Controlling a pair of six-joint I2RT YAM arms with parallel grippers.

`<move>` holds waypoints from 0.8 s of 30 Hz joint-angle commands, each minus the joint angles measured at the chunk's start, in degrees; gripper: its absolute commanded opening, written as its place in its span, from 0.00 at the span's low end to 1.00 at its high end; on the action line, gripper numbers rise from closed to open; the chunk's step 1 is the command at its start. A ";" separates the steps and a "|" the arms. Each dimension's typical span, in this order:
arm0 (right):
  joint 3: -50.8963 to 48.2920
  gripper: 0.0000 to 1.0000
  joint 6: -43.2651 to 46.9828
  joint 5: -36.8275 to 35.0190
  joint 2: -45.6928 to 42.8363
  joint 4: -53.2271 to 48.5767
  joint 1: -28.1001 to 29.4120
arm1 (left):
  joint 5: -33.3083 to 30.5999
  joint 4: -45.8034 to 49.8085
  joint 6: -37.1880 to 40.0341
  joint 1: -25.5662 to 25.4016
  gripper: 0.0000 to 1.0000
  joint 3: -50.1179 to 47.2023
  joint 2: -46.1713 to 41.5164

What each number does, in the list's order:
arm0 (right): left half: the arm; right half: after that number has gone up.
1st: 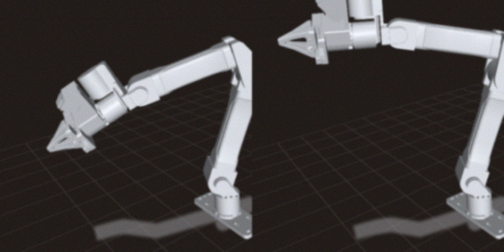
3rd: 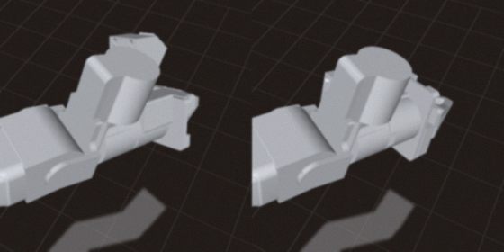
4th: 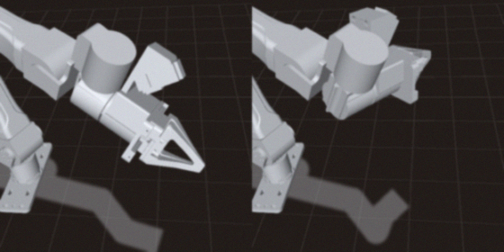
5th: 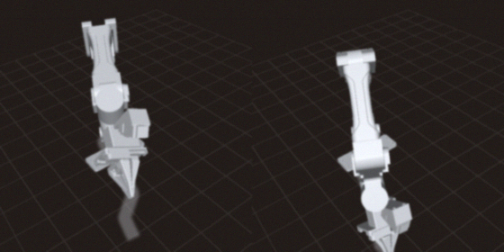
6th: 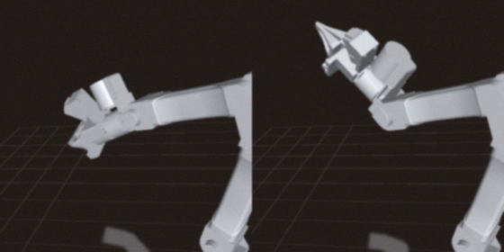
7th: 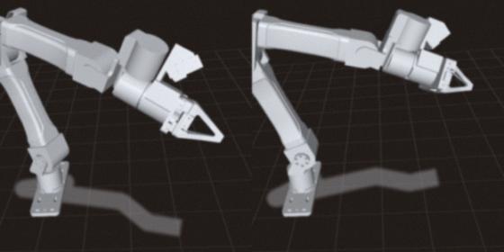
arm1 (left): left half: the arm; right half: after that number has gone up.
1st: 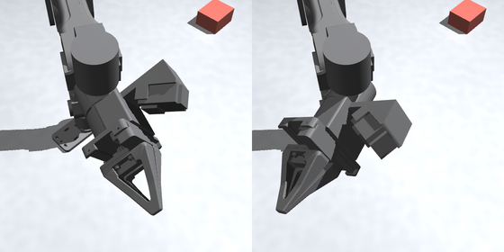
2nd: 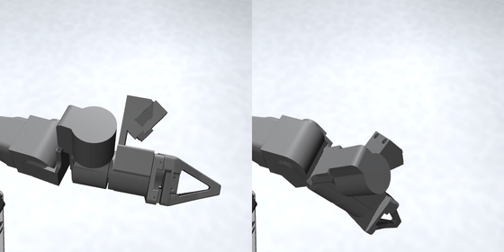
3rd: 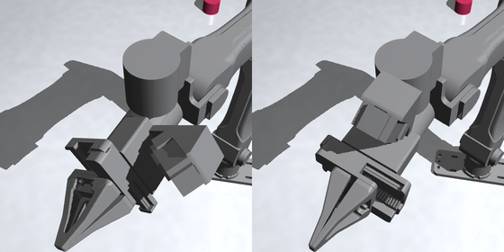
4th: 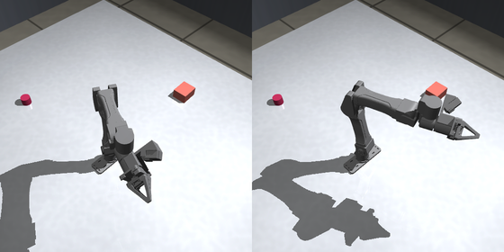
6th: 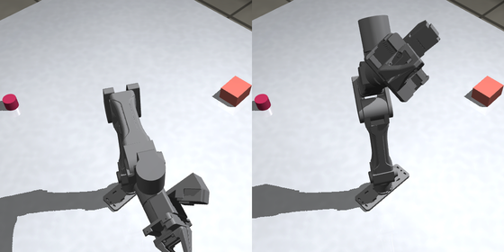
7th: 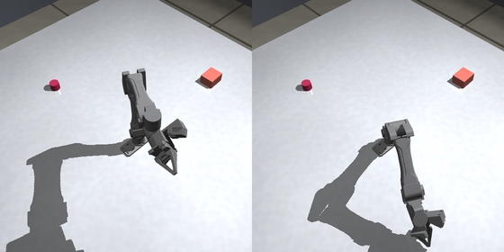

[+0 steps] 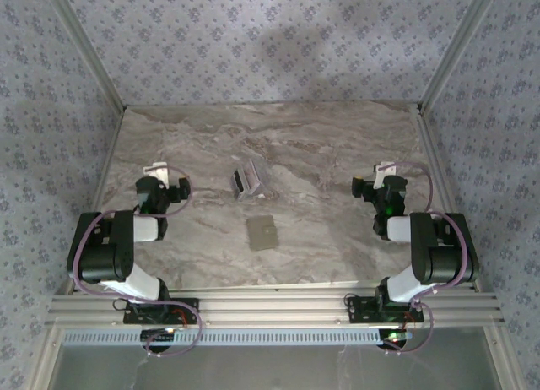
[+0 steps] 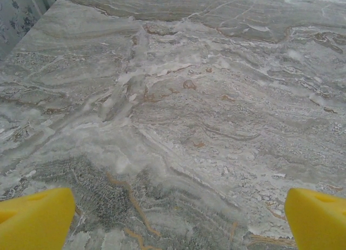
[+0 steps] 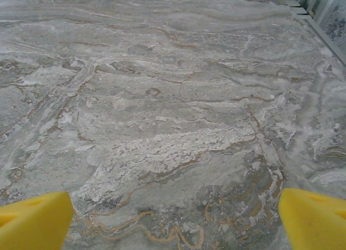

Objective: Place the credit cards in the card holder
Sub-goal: Open the button on the card holder.

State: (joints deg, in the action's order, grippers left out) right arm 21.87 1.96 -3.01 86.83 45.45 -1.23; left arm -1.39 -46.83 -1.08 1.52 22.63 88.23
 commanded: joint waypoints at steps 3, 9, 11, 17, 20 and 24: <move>6.82 1.00 -1.20 -15.58 -7.79 -14.81 4.87 | -8.97 21.24 1.02 -3.80 1.00 11.68 -5.63; 12.70 1.00 -11.55 -16.60 -24.85 -34.55 8.78 | -13.39 65.28 -21.38 -5.07 1.00 38.61 -4.85; 15.37 1.00 -21.53 -14.58 -28.99 -42.75 8.08 | -12.22 68.54 -26.48 -5.00 1.00 39.10 -4.95; 19.95 1.00 -41.13 -7.00 -32.31 -63.22 -0.74 | 5.26 62.72 -32.92 -2.54 1.00 29.84 -10.51; 17.86 1.00 -40.59 -4.95 -32.51 -60.64 -1.24 | 6.40 62.53 -33.06 -5.48 1.00 27.02 -14.01; 16.50 1.00 -40.27 0.22 -31.78 -57.67 1.71 | 10.23 57.84 -35.06 -9.98 1.00 19.47 -21.76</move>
State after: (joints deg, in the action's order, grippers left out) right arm 38.76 -35.83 -7.92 54.70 -11.05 -1.48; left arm 3.49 14.02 -33.32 -6.09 44.56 72.64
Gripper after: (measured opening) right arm 0.997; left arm 0.997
